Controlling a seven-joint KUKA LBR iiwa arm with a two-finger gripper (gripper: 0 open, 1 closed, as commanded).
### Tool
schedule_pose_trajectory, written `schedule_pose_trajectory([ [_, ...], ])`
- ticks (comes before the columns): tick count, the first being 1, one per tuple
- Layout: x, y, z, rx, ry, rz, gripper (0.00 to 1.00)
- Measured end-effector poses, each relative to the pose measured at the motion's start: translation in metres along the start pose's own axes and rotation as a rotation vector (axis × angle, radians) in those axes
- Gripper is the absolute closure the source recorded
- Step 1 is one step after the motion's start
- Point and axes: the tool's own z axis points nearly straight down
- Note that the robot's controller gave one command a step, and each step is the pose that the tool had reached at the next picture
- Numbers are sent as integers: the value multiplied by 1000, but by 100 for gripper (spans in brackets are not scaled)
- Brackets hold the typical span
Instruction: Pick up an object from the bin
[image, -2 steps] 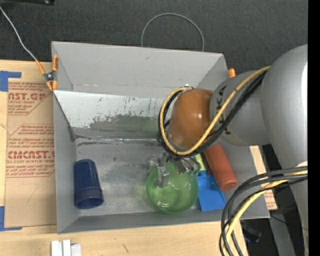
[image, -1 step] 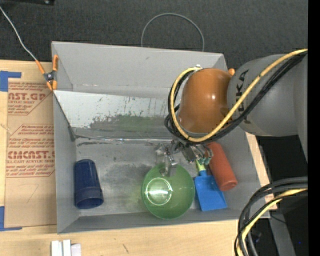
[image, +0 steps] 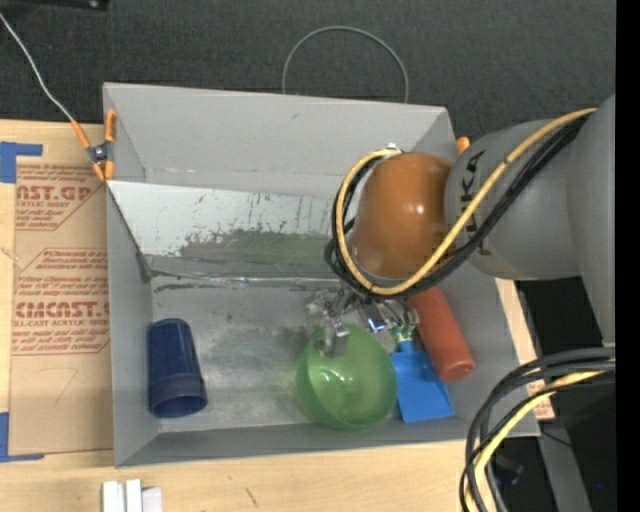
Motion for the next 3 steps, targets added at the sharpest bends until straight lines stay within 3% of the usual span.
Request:
schedule_pose_trajectory([
  [1, 7, -3, -69, -3, 21, 5, 100],
  [2, -11, -7, -183, -1, 6, -41, 100],
  [3, 1, -23, -229, -1, 14, 9, 100],
])
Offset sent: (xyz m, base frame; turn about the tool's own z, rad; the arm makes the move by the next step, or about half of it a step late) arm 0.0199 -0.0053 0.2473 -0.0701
